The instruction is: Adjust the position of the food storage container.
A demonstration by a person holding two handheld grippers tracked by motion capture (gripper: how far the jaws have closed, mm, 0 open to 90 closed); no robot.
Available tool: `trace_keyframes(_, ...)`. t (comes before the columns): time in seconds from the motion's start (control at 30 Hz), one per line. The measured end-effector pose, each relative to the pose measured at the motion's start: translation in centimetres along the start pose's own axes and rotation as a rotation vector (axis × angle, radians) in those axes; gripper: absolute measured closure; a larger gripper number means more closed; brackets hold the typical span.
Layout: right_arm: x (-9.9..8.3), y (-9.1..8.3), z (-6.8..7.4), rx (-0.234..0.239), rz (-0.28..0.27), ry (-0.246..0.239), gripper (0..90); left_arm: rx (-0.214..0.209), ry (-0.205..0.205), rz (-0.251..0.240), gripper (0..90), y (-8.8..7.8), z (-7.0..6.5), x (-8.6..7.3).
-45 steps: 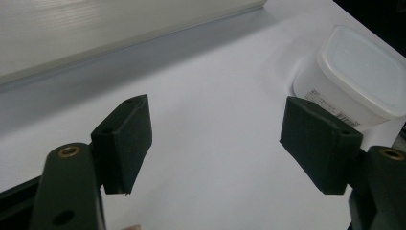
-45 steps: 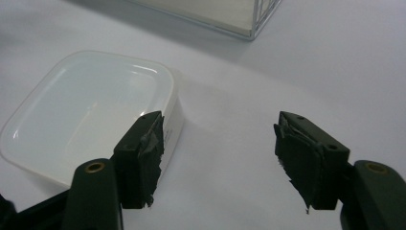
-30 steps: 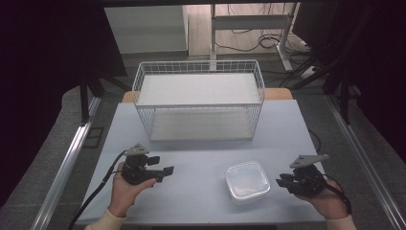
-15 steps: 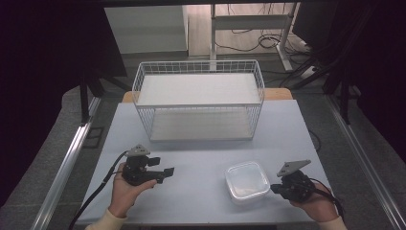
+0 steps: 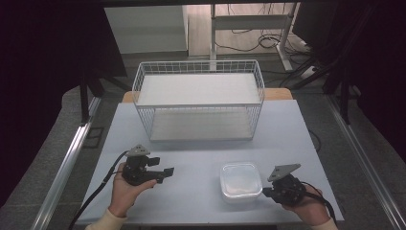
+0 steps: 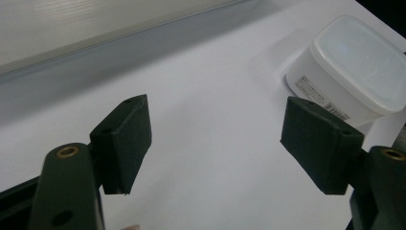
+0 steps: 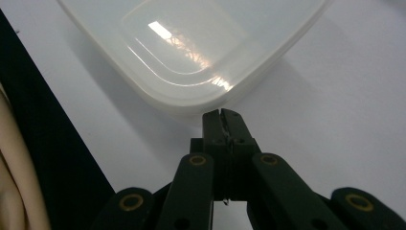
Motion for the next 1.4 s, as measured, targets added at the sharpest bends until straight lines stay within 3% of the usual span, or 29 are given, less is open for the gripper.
trace_keyframes(0.37,2.0,1.2,2.2,0.003,-0.045,-0.028,89.9,0.004,-0.005,-0.003,25.6,-0.1,0.3,0.0)
trace_keyframes(0.63,3.1,2.1,3.9,0.035,-0.057,-0.050,89.9,0.004,-0.008,0.001,25.4,0.0,0.3,-0.1)
trace_keyframes(1.4,6.5,4.6,8.1,0.071,-0.091,-0.117,89.9,0.005,-0.021,-0.003,25.3,-0.3,0.5,-0.2)
Point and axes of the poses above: each handheld gripper's, and its own axes: y roughly forward along the jaws, x roughly out of its top, z roughly to its left, the point moved 9 cm from there along y, roughly forward along the jaws, and after that the axes turned 5 degrees about y, right-handed, at the moved point
